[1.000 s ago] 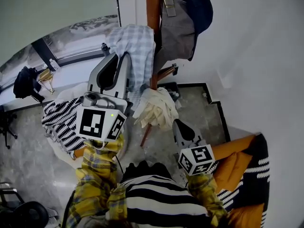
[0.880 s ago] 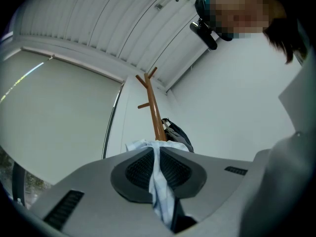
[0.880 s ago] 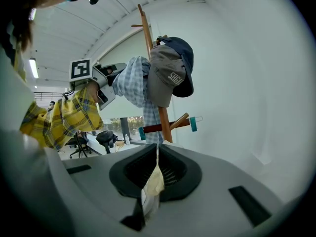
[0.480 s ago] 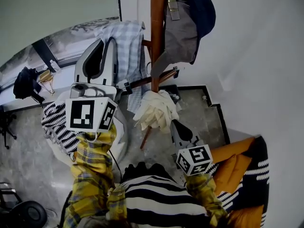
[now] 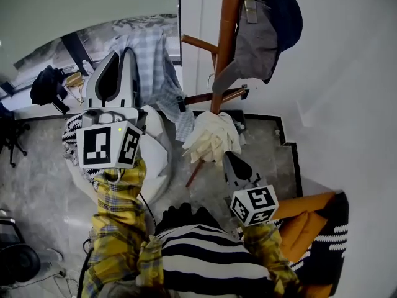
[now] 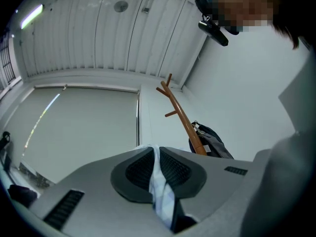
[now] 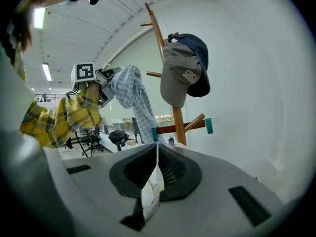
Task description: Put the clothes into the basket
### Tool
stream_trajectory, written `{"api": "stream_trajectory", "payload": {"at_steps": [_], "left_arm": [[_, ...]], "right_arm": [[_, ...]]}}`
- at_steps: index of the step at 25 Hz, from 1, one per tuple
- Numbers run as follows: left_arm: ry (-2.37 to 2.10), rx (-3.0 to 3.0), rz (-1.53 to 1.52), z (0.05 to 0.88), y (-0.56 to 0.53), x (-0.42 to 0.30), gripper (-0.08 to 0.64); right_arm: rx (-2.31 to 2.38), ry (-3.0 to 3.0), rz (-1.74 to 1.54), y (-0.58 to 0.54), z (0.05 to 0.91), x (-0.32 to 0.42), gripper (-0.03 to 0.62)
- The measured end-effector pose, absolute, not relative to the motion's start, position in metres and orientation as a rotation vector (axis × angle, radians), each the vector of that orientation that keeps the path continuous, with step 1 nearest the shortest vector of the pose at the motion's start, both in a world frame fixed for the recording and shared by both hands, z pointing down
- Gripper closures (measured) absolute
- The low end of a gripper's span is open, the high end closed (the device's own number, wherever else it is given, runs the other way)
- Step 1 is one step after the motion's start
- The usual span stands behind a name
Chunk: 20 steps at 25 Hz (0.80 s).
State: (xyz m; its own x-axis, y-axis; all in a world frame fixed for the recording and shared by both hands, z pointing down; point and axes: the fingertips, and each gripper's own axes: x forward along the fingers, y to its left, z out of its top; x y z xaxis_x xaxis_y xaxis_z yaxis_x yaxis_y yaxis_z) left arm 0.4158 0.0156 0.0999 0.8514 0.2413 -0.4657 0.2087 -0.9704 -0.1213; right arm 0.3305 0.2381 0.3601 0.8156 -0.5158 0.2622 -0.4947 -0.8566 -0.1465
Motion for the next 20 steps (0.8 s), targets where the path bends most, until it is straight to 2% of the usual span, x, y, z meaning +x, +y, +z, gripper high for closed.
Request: {"api": "stream_trajectory", "payload": {"at_steps": [9, 20], "left_arm": [[-0.057, -2.965, 0.653, 0.119, -0.037, 0.350, 0.514], [0.356, -2.912, 0.518, 0.143, -0.092, 0.233, 0.514]], "right_arm": [[-2.840, 1.118, -0.477, 0.199, 0.362, 0.310, 0.565], [-2.672, 1.525, -0.499, 0.143, 0.370, 0.259, 0.565]]}}
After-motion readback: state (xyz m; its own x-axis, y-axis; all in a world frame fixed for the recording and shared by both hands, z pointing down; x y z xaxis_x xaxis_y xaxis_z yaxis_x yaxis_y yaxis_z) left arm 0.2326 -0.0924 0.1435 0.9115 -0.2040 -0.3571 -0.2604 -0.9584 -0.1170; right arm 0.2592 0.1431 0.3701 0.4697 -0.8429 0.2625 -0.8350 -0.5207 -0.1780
